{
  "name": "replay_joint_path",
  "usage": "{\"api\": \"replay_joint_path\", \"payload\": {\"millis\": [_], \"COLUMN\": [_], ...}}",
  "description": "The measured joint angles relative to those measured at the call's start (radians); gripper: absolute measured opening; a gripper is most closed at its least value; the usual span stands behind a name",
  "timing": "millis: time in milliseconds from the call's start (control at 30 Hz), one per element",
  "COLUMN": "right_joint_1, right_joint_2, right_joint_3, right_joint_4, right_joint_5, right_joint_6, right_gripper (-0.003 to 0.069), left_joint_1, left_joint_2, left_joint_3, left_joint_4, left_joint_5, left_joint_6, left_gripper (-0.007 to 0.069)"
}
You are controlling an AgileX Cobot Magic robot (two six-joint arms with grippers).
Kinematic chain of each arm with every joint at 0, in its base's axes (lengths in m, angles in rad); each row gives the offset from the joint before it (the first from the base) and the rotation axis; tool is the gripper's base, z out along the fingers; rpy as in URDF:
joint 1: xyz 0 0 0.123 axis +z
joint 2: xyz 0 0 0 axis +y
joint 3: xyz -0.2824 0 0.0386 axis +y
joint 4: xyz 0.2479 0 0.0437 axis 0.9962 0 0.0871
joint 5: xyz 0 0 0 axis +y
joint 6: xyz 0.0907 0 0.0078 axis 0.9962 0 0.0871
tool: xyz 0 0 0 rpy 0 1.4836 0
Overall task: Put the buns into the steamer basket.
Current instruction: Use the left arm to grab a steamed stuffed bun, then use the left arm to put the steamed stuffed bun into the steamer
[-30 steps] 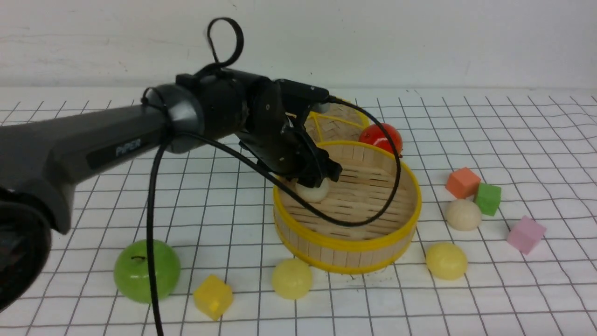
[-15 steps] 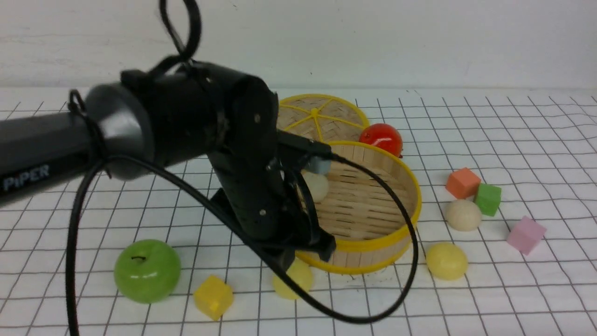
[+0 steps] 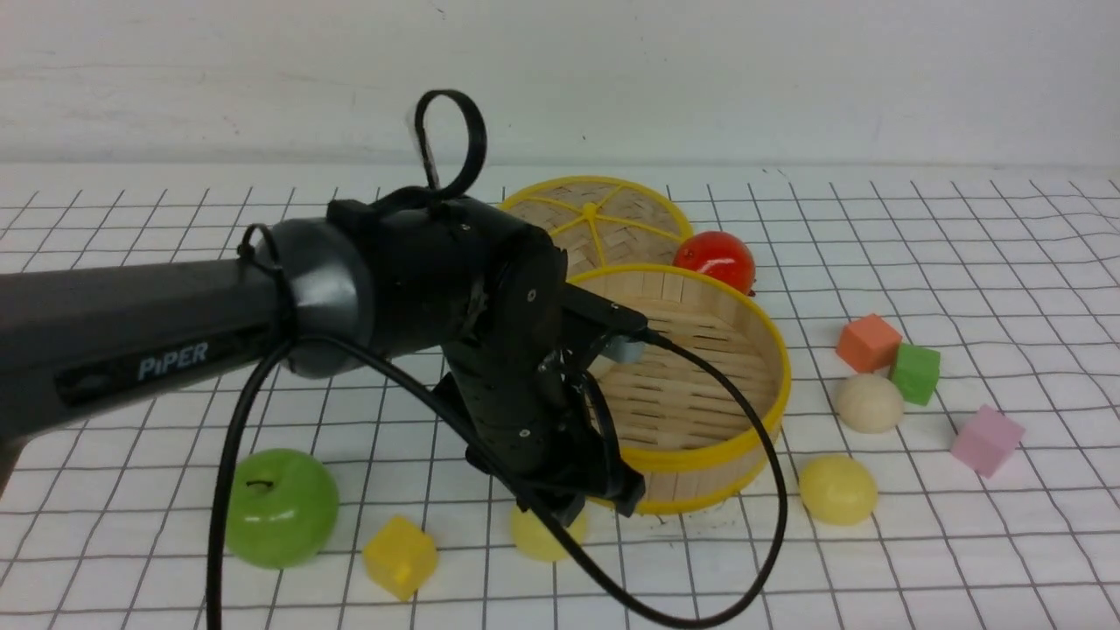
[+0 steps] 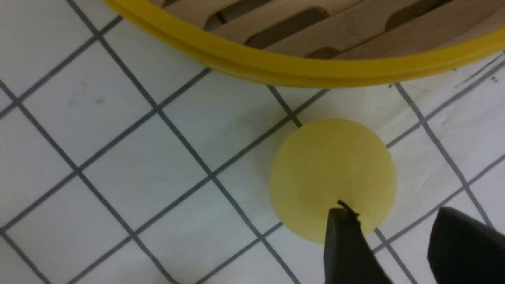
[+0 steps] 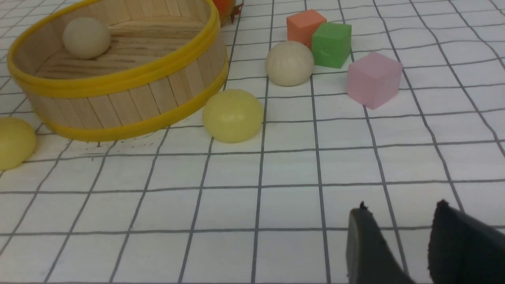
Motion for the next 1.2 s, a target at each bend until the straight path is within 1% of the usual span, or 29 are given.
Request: {"api": "replay_joint_path", "payload": {"millis": [233,433,600,633,667,700,733,867,1067,1200], "right_joint_1": [0.0,0.0,0.0,0.0,0.0,0.0,0.0,0.0,0.0,0.0], "right_joint_2": [0.0,0.0,0.0,0.0,0.0,0.0,0.0,0.0,0.0,0.0], "right_joint_3": [0.0,0.0,0.0,0.0,0.0,0.0,0.0,0.0,0.0,0.0], "right_joint_4": [0.0,0.001,0.001,0.001,0.001,0.001,0.001,0.001,0.001,0.001], "right_joint_5": [0.0,0.0,0.0,0.0,0.0,0.0,0.0,0.0,0.0,0.0], "right_joint_6": [0.0,0.0,0.0,0.0,0.0,0.0,0.0,0.0,0.0,0.0], "right_gripper": [0.0239,0.0239,0.0239,0.0239,0.0239,0.0239,0.0239,0.0239,0.0239,0.0239], "left_joint_1": [0.0,0.0,0.0,0.0,0.0,0.0,0.0,0.0,0.0,0.0], "left_joint_2": [0.051,0.072,0.072,0.072,0.072,0.072,0.072,0.058,-0.023,-0.103], "left_joint_3": [0.0,0.0,0.0,0.0,0.0,0.0,0.0,0.0,0.0,0.0], "left_joint_4": [0.003,0.016,0.023,0.023,0.023,0.023,0.023,0.023,0.023,-0.013], "left_joint_5": [-0.018,-0.022,-0.026,-0.026,-0.026,-0.026,-0.025,-0.011,0.05,0.057], "left_joint_6": [0.0,0.0,0.0,0.0,0.0,0.0,0.0,0.0,0.0,0.002], "left_gripper": [0.0293,0.0239,0.0131,0.0094,0.0034,0.0026,-0.0012,-0.0013,-0.0013,-0.0013]}}
